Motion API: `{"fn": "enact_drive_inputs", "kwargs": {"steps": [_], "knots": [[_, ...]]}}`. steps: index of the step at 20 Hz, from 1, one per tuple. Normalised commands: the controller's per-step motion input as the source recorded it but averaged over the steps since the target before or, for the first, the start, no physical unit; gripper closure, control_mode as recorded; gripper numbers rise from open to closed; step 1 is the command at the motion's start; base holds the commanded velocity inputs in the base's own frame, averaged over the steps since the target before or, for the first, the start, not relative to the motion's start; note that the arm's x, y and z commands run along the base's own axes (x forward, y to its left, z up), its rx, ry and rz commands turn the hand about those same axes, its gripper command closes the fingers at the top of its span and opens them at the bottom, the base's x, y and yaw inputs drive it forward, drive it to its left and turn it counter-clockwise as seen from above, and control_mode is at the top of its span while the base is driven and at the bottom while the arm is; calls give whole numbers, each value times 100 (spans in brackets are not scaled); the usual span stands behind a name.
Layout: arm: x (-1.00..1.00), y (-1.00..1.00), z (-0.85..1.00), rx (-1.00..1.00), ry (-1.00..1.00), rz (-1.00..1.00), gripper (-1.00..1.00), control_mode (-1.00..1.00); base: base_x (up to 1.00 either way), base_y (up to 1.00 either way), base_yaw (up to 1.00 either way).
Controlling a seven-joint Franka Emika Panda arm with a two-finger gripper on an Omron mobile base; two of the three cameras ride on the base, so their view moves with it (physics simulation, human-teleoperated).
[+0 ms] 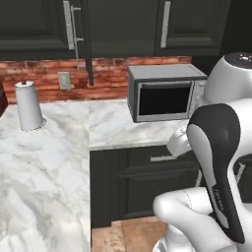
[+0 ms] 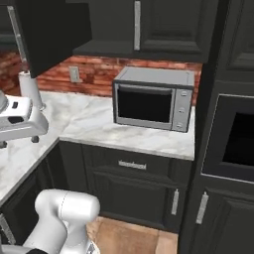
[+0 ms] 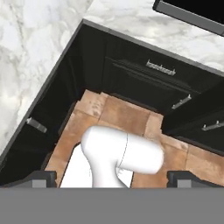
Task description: Open the cabinet. Pick the bar soap and place it next to the sink. Then close the cabinet.
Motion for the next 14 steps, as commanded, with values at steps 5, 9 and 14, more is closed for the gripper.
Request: {"fn": "enact_drive_inputs", "kwargs": {"steps": [5,9,14], "knots": [[0,0,0,0,0,0,-100,100,-6,0,-24],[0,0,0,0,0,0,-100,100,7,-9,0],[0,0,0,0,0,0,-100,100,48,-1,-22]]}}
